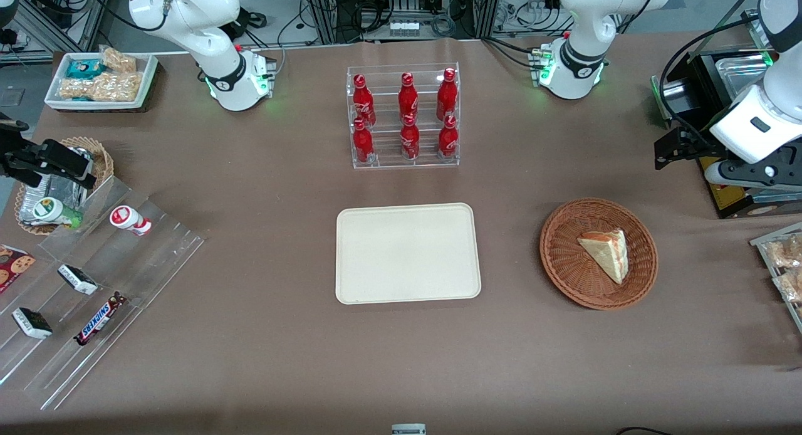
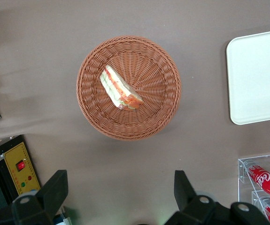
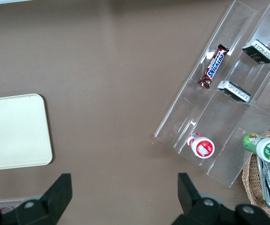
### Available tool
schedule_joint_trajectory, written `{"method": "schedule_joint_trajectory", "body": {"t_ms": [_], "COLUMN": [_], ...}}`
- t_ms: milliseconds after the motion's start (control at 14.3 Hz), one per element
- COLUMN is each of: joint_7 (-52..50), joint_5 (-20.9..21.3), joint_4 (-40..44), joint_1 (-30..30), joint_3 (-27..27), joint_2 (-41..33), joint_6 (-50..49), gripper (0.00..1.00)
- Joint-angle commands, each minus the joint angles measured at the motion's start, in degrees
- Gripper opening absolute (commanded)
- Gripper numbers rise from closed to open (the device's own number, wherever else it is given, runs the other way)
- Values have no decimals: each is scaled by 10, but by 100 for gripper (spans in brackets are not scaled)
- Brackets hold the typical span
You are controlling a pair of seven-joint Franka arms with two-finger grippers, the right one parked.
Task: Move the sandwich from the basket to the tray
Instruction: 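Move the left gripper from rest toward the wicker basket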
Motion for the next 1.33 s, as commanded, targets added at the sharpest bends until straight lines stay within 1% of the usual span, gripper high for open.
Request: {"method": "schedule_joint_trajectory", "body": {"t_ms": [0,698,1116,1256], "joint_7": [0,0,0,-1], "joint_5": [0,0,8,8], "joint_4": [-7,-7,-17,-34], "joint_1": [-3,-2,4,7], "joint_3": [1,2,5,9], "joint_2": [-11,-4,47,61], "joint_6": [-6,-5,1,28], "gripper": [100,100,100,100]}}
